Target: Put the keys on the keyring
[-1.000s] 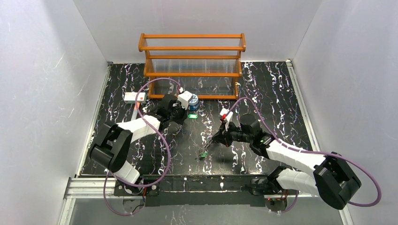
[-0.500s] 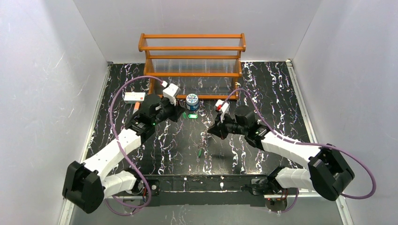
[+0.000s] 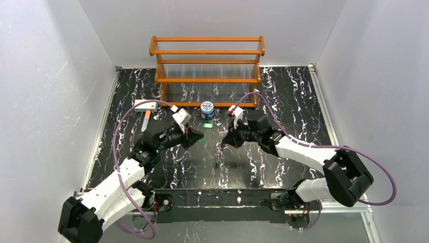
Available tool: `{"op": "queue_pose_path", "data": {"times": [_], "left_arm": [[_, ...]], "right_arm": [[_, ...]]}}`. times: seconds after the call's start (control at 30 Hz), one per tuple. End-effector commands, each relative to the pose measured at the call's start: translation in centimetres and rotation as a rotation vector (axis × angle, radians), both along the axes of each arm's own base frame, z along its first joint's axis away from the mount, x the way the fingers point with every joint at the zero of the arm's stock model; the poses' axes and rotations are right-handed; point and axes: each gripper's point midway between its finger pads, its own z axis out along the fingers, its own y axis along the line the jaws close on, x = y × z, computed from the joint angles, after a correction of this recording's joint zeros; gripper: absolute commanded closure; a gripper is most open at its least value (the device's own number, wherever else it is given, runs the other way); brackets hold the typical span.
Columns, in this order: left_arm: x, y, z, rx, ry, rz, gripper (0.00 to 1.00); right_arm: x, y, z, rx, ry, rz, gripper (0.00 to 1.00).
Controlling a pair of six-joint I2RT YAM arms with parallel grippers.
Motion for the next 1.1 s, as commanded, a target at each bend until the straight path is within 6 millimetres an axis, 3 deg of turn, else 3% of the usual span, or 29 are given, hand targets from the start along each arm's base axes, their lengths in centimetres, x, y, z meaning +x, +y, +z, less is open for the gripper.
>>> {"op": "queue_pose_path", "data": {"times": [0.0,0.37,1.07], "left_arm": [[-1.6,-1.5,1.6,-0.085,-0.059,-0.082,1.0],[-4.5,-5.5,-1.9,0.03,-0.057,-0.207,1.0],[-3.3,-6.2,-3.4,0.042,-0.038,-0.133,1.0]], "right_arm": [[0.0,1.5,2.7,0.067,-0.031,0.068,0.99],[-0.8,1.7,3.0,0.054,-0.058,0.149,0.99],[-4.0,2.1,3.8,0.089,-0.114,0.323,0.99]]}}
